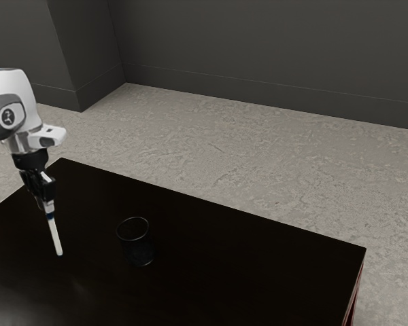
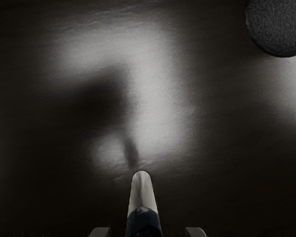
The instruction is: Take the marker out of the pen holder and place it to the left of the pen holder.
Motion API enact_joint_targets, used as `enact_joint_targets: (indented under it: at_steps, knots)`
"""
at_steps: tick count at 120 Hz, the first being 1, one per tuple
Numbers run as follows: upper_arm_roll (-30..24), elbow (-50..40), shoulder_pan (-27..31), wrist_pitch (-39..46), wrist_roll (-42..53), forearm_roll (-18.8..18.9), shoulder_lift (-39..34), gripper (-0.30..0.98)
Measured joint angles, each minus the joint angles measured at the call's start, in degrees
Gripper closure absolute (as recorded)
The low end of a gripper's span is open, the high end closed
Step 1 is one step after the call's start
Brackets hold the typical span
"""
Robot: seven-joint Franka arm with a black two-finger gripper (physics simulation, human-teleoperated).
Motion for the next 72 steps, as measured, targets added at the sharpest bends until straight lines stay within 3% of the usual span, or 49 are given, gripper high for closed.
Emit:
enact_joint_targets:
  at_steps: [22,53,59,67,72]
  knots:
    - [0.1,-0.2,0.0,-0.8,-1.8,0.2,0.0,0.22]
    - [-0.2,0.3,-0.3,-1.5,-3.6,0.2,-0.2,0.08]
    - [-6.0,7.7,0.2,-3.1,-4.0,0.2,0.8,0.07]
    - [-23.5,29.7,3.6,-9.1,-5.3,2.3,4.0,0.05]
    - [-32.6,37.9,4.4,-13.0,-6.1,3.3,5.2,0.05]
